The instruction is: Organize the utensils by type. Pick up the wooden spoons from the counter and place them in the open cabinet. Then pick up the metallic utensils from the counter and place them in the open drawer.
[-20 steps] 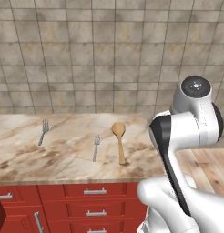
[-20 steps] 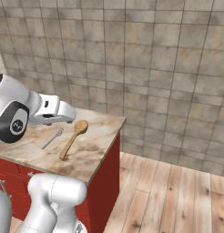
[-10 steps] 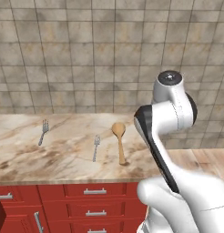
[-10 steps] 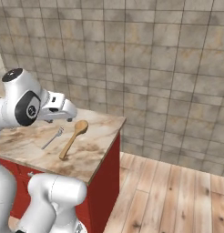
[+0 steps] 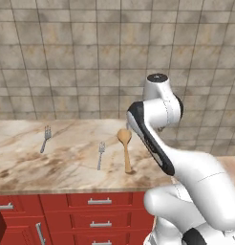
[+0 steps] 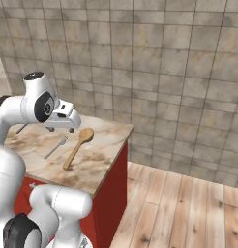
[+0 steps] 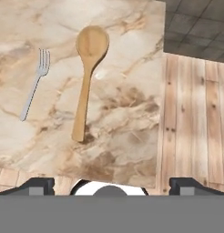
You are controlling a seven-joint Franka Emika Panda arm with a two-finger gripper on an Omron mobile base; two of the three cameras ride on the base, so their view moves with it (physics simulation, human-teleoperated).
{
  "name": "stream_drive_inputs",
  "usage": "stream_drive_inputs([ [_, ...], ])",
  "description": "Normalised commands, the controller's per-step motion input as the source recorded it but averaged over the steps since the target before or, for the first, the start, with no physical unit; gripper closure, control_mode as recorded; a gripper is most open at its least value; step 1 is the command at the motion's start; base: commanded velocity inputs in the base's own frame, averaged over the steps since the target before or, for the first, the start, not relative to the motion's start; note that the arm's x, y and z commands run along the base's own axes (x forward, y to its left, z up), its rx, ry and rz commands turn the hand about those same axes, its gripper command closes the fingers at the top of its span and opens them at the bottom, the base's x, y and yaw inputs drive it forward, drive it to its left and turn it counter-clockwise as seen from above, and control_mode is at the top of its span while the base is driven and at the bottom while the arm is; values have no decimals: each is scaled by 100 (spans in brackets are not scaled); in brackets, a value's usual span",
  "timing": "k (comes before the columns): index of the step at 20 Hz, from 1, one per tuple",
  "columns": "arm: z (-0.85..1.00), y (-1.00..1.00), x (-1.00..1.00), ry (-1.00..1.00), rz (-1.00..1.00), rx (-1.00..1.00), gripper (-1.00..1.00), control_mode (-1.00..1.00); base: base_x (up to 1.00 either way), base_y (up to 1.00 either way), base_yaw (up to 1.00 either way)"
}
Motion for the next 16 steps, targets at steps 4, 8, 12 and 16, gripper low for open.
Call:
stream_drive_inputs([
  [4, -53, 30, 46, 0, 0, -9, -100, -100, 0, 0, 0],
  [8, -48, 22, 34, -3, 0, -19, -100, -100, 0, 0, 0],
  [12, -41, 10, 37, 0, 0, -5, -100, -100, 0, 0, 0],
  [16, -38, 1, 33, 0, 0, 0, -100, -100, 0, 0, 0],
])
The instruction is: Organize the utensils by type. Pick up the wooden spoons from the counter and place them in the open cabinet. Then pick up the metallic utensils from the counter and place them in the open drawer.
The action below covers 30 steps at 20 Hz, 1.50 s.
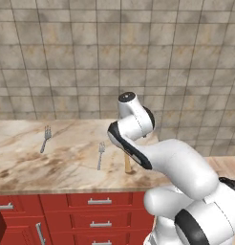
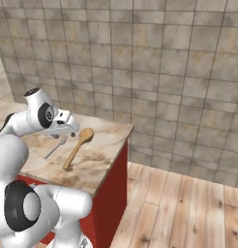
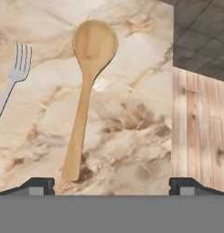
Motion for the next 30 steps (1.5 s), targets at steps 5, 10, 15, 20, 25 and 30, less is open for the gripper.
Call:
stream_drive_inputs([
  [5, -28, 0, 18, 0, 0, 2, -100, -100, 0, 0, 0],
  [10, -28, 0, 17, 2, 0, 5, -100, -100, 0, 0, 0],
  [15, -34, 0, 12, 2, 0, 4, -100, -100, 0, 0, 0],
  [20, -32, 0, 14, 1, 0, 2, -100, -100, 0, 0, 0],
  [25, -31, 0, 11, 0, 0, 1, -100, -100, 0, 0, 0],
  [30, -27, 0, 12, 0, 0, 0, -100, -100, 0, 0, 0],
])
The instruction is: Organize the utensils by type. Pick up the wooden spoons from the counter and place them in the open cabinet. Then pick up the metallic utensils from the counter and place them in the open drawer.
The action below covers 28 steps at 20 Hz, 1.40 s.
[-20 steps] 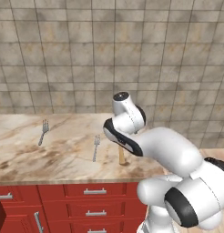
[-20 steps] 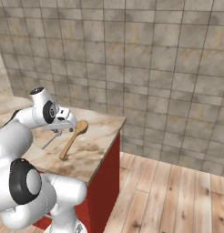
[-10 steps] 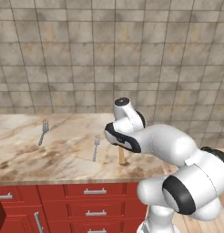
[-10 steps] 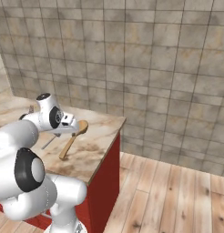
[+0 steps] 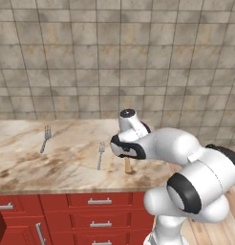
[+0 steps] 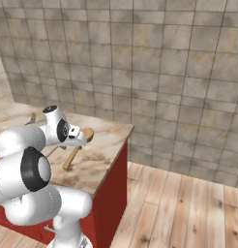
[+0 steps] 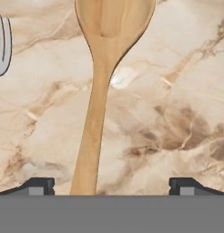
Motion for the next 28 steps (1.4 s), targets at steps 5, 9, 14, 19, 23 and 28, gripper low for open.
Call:
stream_drive_inputs([
  [5, -25, 0, 15, 0, 0, 1, -100, -100, 0, 0, 0],
  [9, -23, 0, 16, 0, 0, 2, -100, -100, 0, 0, 0],
  [14, -19, 0, 18, 0, 0, 1, -100, -100, 0, 0, 0],
  [19, -17, 0, 17, 0, 0, 0, -100, -100, 0, 0, 0],
  [23, -14, 0, 18, 0, 0, 0, -100, -100, 0, 0, 0],
  [28, -13, 0, 17, 0, 0, 0, -100, -100, 0, 0, 0],
])
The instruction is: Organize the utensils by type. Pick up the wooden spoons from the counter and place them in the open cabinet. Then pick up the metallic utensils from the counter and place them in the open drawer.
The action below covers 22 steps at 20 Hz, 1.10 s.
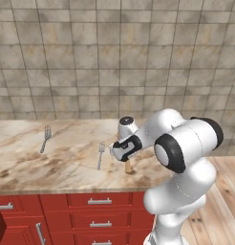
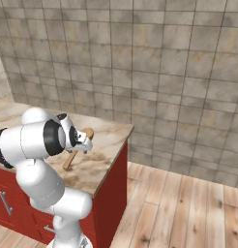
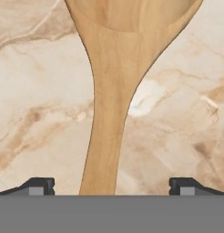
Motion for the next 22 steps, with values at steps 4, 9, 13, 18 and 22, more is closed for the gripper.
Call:
stream_drive_inputs([
  [4, -13, 0, 15, 0, 0, 0, -100, -100, 0, 0, 0],
  [9, -14, 0, 10, 0, 0, 0, -100, -100, 0, 0, 0],
  [13, -17, 0, 0, 0, 0, 0, 100, -100, 0, 0, 0],
  [18, -12, 0, 0, 0, 0, 0, 100, -100, 0, 0, 0],
  [22, -3, -8, -11, 0, 0, 0, 100, -100, 0, 0, 0],
])
